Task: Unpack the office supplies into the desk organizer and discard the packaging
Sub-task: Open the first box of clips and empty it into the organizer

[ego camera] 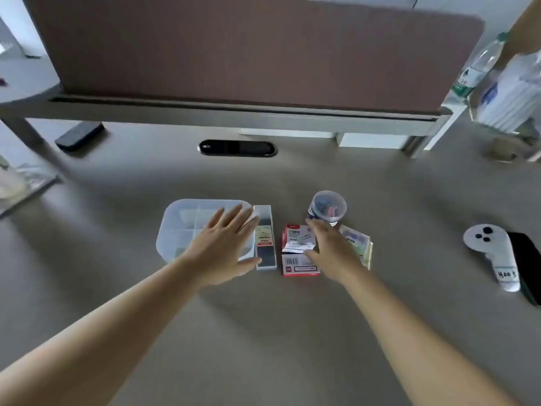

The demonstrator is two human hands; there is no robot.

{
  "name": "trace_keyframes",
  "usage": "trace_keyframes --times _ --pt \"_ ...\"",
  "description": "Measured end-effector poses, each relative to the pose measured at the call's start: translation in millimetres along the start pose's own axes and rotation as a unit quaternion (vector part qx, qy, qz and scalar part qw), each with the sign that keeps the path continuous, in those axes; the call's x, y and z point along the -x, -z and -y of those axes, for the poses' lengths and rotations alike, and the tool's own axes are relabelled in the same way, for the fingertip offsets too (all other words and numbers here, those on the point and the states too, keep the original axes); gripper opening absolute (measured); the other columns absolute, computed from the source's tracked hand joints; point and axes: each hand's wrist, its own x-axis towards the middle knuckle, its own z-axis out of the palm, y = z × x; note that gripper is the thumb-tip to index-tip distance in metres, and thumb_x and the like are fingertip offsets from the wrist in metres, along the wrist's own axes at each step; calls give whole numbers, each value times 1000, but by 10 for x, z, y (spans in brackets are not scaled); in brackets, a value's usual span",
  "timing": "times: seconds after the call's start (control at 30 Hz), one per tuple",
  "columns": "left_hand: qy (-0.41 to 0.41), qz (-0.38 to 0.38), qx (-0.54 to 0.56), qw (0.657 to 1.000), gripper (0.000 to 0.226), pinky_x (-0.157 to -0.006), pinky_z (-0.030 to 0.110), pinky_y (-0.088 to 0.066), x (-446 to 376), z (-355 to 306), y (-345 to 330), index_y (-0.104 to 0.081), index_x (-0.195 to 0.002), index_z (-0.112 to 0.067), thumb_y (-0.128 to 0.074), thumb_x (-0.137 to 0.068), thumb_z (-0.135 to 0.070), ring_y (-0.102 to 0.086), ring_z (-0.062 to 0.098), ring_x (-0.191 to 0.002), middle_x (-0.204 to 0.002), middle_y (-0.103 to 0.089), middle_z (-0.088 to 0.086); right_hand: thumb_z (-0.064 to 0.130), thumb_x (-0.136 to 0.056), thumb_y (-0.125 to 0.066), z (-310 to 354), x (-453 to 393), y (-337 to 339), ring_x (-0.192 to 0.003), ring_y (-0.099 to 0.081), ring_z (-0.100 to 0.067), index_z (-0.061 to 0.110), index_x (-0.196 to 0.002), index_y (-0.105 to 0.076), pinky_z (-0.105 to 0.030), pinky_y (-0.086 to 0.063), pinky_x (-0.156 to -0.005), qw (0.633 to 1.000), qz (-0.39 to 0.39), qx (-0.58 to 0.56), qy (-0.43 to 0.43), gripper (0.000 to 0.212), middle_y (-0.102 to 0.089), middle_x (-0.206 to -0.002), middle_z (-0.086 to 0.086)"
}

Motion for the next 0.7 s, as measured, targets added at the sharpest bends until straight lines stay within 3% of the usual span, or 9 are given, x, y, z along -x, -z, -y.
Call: trace_keyframes --times 0.1,0.37,0.53,0.7 --pt "16 18 4 1000 74 -110 27 12 -28 0 -8 -5 -144 -18 -39 -87 -52 5 19 -144 -156 2 1 14 -87 -52 -38 -74 -6 -124 -42 -25 12 -133 -35 -36 -36 -100 1000 -7 -18 13 49 -40 -141 -7" --pt "33 -9 123 992 83 -115 29 -6 -125 -159 105 -17 -143 -19 -61 -77 -46 -5 16 -143 -154 -15 -3 17 -82 -62 -8 107 143 -108 -56 -21 12 -125 -45 -37 -46 -95 990 -43 -97 91 47 -56 -123 -8" --pt "63 -56 239 967 76 -107 27 -19 -122 -229 157 -35 -136 -19 -71 -71 -34 -23 16 -136 -142 -40 -2 11 -79 -65 208 238 267 -101 -57 -13 10 -116 -51 -29 -46 -94 973 -67 -160 154 40 -61 -112 -5" --pt "79 -93 309 943 53 -87 22 -34 -71 -184 199 -56 -115 -12 -76 -67 -23 -53 17 -106 -110 -63 1 11 -78 -65 344 286 285 -98 -56 -11 11 -112 -53 -16 -44 -88 965 -67 -185 171 36 -61 -108 -3"
